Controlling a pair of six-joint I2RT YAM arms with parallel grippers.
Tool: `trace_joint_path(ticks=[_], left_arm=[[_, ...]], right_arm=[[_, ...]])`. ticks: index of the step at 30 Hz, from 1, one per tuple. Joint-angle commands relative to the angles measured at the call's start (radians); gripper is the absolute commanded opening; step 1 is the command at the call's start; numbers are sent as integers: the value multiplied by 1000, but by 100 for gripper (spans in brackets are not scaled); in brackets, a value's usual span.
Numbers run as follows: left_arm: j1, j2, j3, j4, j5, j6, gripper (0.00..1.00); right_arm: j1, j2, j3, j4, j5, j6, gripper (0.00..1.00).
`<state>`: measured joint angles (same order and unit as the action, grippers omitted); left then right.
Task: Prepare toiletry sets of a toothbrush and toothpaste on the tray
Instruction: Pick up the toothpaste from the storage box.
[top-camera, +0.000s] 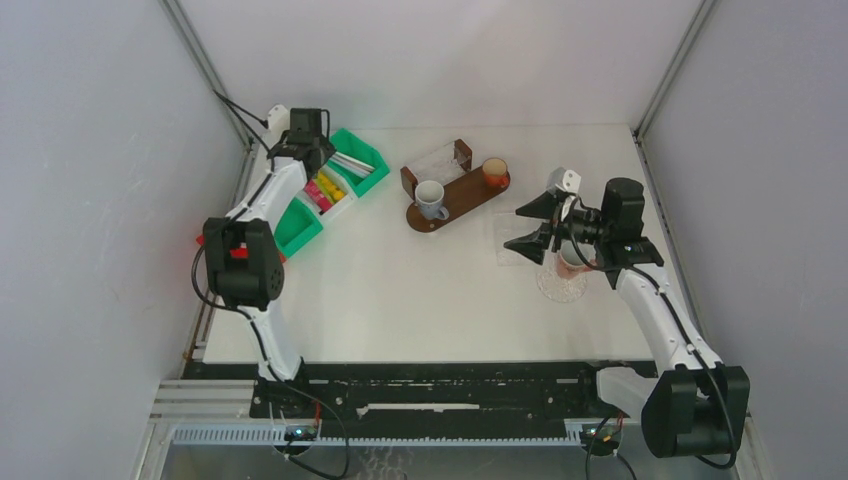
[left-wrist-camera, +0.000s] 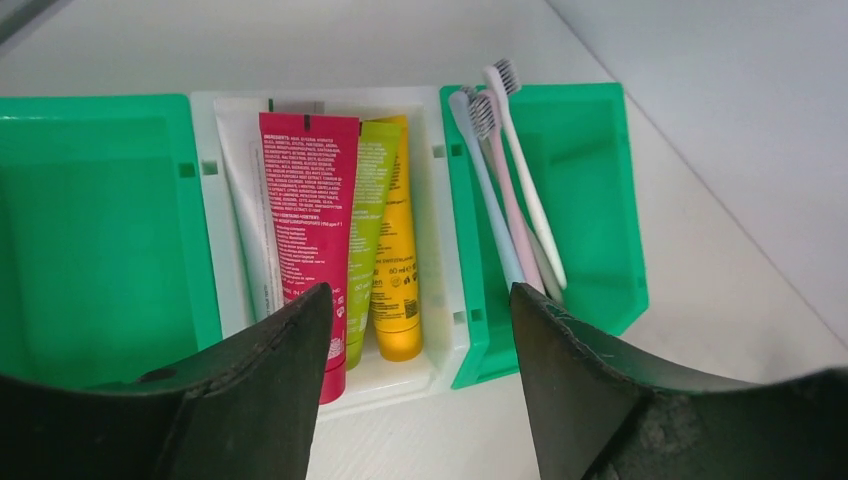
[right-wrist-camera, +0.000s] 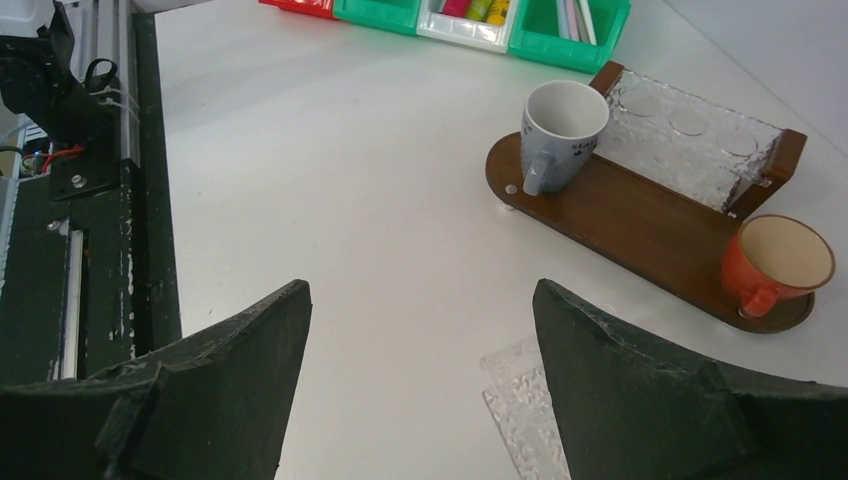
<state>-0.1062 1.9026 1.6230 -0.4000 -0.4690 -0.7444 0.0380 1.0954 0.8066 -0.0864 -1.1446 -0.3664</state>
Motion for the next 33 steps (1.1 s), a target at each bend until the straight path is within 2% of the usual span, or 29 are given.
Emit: trace_joint_path(ticks=[1, 9, 33], left_arm=[[5, 43, 109, -103, -24, -74, 69], [30, 85, 112, -162, 22, -159, 69], [65, 205, 203, -295, 85, -208, 67]], right_arm=[[23, -3, 28, -9, 4, -38, 89], [20, -8, 27, -15, 9, -43, 89], [12, -3, 27, -19, 11, -48, 89]])
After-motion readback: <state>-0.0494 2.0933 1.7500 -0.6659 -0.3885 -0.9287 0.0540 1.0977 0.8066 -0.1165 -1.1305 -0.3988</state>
